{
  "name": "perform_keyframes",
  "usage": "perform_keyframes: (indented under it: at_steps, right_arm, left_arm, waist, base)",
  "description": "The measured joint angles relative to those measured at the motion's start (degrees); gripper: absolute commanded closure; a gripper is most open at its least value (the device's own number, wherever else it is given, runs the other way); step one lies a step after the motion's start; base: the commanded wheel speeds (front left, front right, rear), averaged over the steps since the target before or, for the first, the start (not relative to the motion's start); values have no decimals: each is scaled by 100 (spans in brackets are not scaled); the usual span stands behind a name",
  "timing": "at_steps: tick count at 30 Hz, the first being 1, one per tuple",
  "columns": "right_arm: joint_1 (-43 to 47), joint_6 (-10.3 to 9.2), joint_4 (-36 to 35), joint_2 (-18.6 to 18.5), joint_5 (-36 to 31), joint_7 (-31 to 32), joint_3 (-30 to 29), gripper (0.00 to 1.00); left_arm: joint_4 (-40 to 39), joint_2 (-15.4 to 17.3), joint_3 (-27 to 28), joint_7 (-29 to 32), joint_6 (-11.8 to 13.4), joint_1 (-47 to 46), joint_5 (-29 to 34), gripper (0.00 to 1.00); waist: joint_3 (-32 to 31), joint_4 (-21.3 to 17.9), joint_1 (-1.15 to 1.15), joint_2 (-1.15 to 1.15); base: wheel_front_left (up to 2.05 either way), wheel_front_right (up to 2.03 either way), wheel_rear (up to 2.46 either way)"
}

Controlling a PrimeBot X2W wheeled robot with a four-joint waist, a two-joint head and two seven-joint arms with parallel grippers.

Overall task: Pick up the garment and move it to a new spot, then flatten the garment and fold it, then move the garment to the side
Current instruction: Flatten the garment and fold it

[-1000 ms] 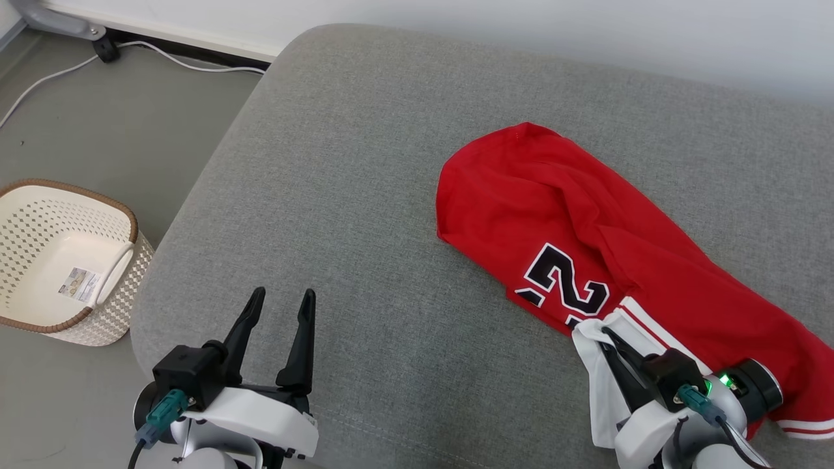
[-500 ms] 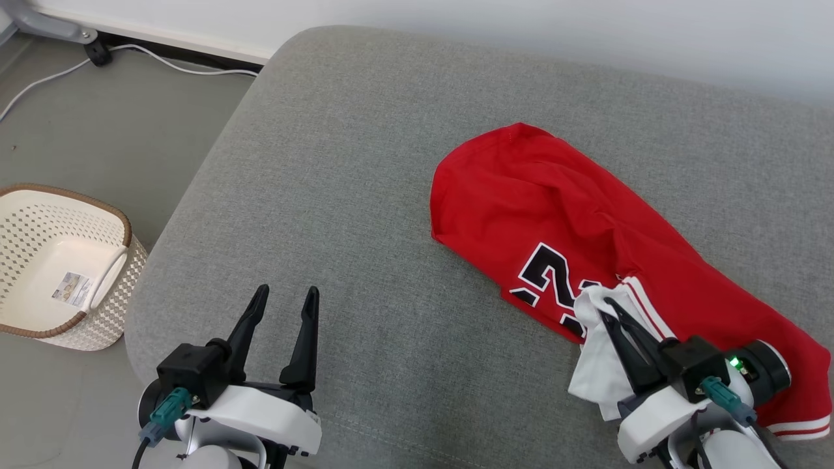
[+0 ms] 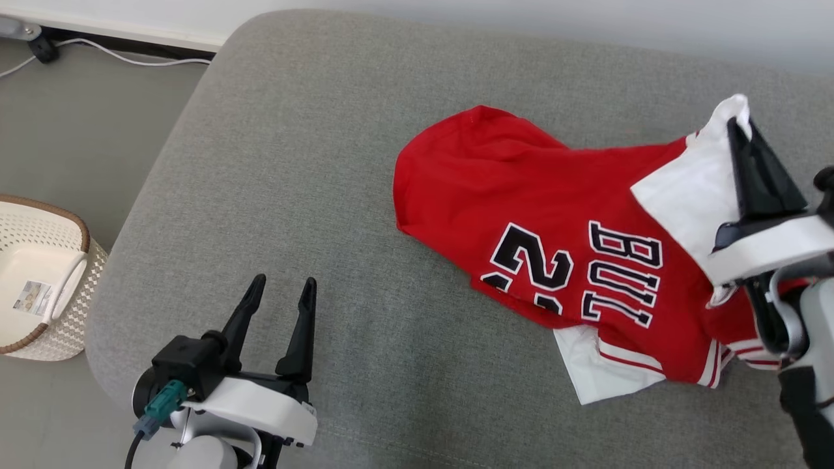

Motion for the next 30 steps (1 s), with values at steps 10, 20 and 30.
perform_keyframes:
  at_steps: [10, 20, 30]
  right_arm:
    - [-1511, 0, 2476, -426, 481, 147, -483, 100]
    - [-2245, 0, 3904, -414, 608, 69, -664, 0]
    - [-2131, 0, 3871, -404, 789, -219, -510, 0]
  left_arm:
    - [-1, -131, -160, 0, -191, -503, 81, 0]
    - [147, -254, -170, 0, -302, -675, 132, 0]
    - [234, -182, -85, 0, -301, -700, 180, 0]
  waist:
    - [574, 11, 0, 0]
    - [886, 36, 0, 0]
    - [656, -308, 0, 0]
  base:
    - [0, 0, 0]
    - [0, 0, 0]
    - [0, 0, 0]
